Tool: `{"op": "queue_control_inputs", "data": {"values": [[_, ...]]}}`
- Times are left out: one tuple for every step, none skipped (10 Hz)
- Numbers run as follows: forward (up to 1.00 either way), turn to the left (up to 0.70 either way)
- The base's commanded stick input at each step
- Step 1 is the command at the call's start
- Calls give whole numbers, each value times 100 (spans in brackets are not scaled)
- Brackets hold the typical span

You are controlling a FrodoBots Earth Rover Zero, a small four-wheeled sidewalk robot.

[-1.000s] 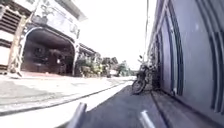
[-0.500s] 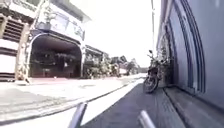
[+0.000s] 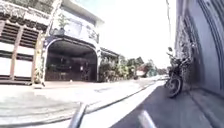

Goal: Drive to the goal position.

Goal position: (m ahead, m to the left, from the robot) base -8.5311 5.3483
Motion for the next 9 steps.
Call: {"op": "queue_control_inputs", "data": {"values": [[-37,49],[-44,41],[-47,44],[-46,44],[-42,44],[10,63],[45,48],[70,33],[70,33]]}}
